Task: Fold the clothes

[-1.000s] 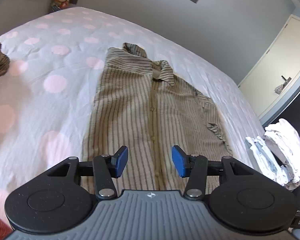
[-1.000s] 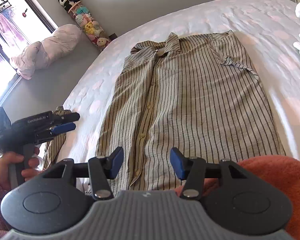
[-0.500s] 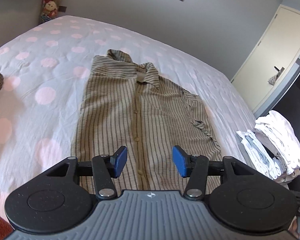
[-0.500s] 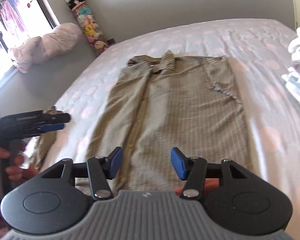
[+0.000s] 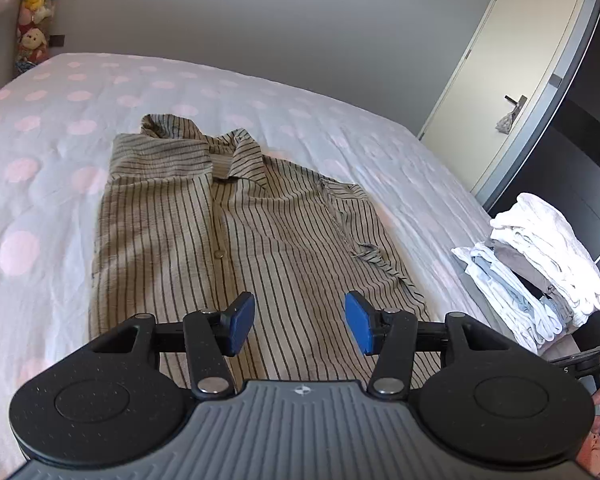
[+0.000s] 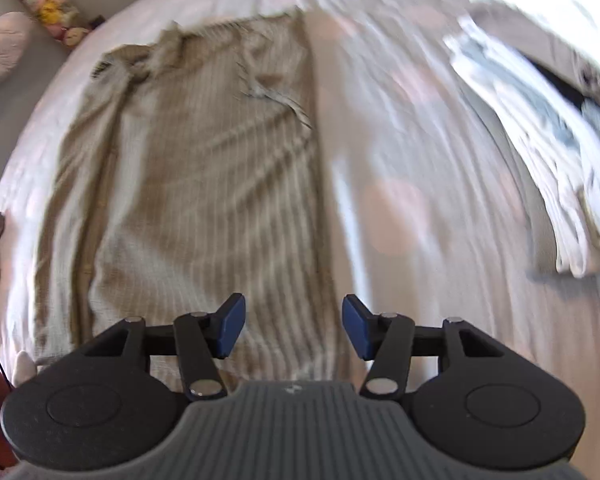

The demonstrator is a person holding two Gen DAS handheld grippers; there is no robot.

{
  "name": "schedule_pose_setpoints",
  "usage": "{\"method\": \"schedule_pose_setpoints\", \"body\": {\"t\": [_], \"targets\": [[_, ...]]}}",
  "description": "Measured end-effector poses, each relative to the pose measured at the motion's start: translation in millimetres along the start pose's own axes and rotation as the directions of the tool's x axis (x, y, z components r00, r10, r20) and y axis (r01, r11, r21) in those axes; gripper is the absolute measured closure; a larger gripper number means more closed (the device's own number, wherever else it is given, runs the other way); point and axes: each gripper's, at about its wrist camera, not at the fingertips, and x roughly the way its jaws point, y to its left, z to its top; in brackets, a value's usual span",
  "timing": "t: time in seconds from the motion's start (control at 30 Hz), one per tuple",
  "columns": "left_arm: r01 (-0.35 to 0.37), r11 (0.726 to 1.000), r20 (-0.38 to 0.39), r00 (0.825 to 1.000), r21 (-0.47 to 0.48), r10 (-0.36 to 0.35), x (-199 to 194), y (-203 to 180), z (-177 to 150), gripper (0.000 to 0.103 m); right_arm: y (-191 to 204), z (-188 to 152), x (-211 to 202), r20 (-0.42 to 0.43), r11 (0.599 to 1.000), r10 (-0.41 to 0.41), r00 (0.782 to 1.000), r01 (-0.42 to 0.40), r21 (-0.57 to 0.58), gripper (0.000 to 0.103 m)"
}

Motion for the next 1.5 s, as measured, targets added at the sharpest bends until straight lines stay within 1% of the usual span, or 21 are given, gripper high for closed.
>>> {"method": "schedule_pose_setpoints", "body": {"t": [0.07, 0.1, 0.17, 0.23, 0.33, 0.4, 0.43, 0.47, 0.5, 0.53, 0.7, 0.83, 0.97, 1.1, 1.23, 1.37, 1.5], "targets": [[-0.005, 1.000, -0.039, 0.999, -0.025, 0.004, 15, 9, -5, 0.055, -14, -2, 14, -0.035, 0.999, 0.011, 0.999, -0.010, 0.040, 0.047], [-0.015, 0.999, -0.059, 0.998, -0.031, 0.013, 22, 12, -8, 0.055, -19, -3, 21, -0.050, 0.998, 0.024, 0.998, -0.021, 0.060, 0.050], [-0.050, 0.999, -0.081, 0.996, -0.022, 0.048, 30, 17, -11, 0.055, -25, -8, 34, -0.076, 0.996, 0.032, 0.997, -0.026, 0.081, 0.054], [-0.075, 0.997, -0.084, 0.994, -0.006, 0.074, 34, 19, -12, 0.055, -28, -12, 46, -0.103, 0.996, 0.027, 0.994, -0.019, 0.082, 0.055], [-0.074, 0.997, -0.078, 0.994, 0.001, 0.074, 36, 21, -11, 0.055, -33, -18, 62, -0.136, 0.997, 0.007, 0.991, 0.004, 0.081, 0.057], [-0.075, 0.997, -0.083, 0.994, 0.001, 0.075, 38, 23, -12, 0.055, -36, -20, 69, -0.137, 0.996, 0.007, 0.991, 0.005, 0.087, 0.061], [-0.081, 0.997, -0.087, 0.993, 0.001, 0.081, 39, 24, -12, 0.055, -36, -21, 70, -0.137, 0.996, 0.005, 0.991, 0.008, 0.088, 0.065], [-0.087, 0.996, -0.090, 0.992, -0.001, 0.086, 40, 25, -12, 0.055, -36, -22, 70, -0.137, 0.996, 0.002, 0.991, 0.010, 0.084, 0.077], [-0.092, 0.996, -0.091, 0.992, -0.005, 0.091, 41, 26, -12, 0.055, -34, -22, 68, -0.137, 0.997, 0.002, 0.991, 0.008, 0.075, 0.096], [-0.096, 0.995, -0.091, 0.991, -0.009, 0.094, 42, 27, -11, 0.055, -32, -21, 66, -0.135, 0.998, 0.009, 0.991, 0.000, 0.066, 0.099], [-0.096, 0.995, -0.078, 0.993, -0.023, 0.094, 40, 33, -11, 0.055, -6, -10, 42, -0.098, 0.999, 0.038, 0.994, -0.037, 0.011, 0.100], [-0.103, 0.994, -0.072, 0.992, -0.035, 0.100, 37, 39, -11, 0.055, 29, 5, 22, -0.072, 0.997, 0.061, 0.996, -0.063, -0.039, 0.100], [-0.106, 0.993, -0.054, 0.993, -0.058, 0.103, 29, 46, -12, 0.055, 79, 11, 12, -0.067, 0.989, 0.087, 0.994, -0.094, -0.117, 0.101], [-0.097, 0.992, -0.035, 0.995, -0.078, 0.094, 21, 53, -12, 0.055, 130, 9, 16, -0.071, 0.974, 0.127, 0.989, -0.137, -0.178, 0.101], [-0.089, 0.992, -0.016, 0.996, -0.092, 0.088, 15, 59, -12, 0.055, 175, 4, 29, -0.104, 0.956, 0.153, 0.983, -0.174, -0.238, 0.101], [-0.088, 0.989, -0.011, 0.996, -0.121, 0.087, 12, 69, -12, 0.055, 209, -5, 47, -0.149, 0.938, 0.164, 0.975, -0.201, -0.281, 0.101], [-0.085, 0.986, -0.007, 0.996, -0.145, 0.085, 9, 78, -13, 0.055, 231, -18, 74, -0.205, 0.930, 0.154, 0.967, -0.212, -0.300, 0.101]]}}
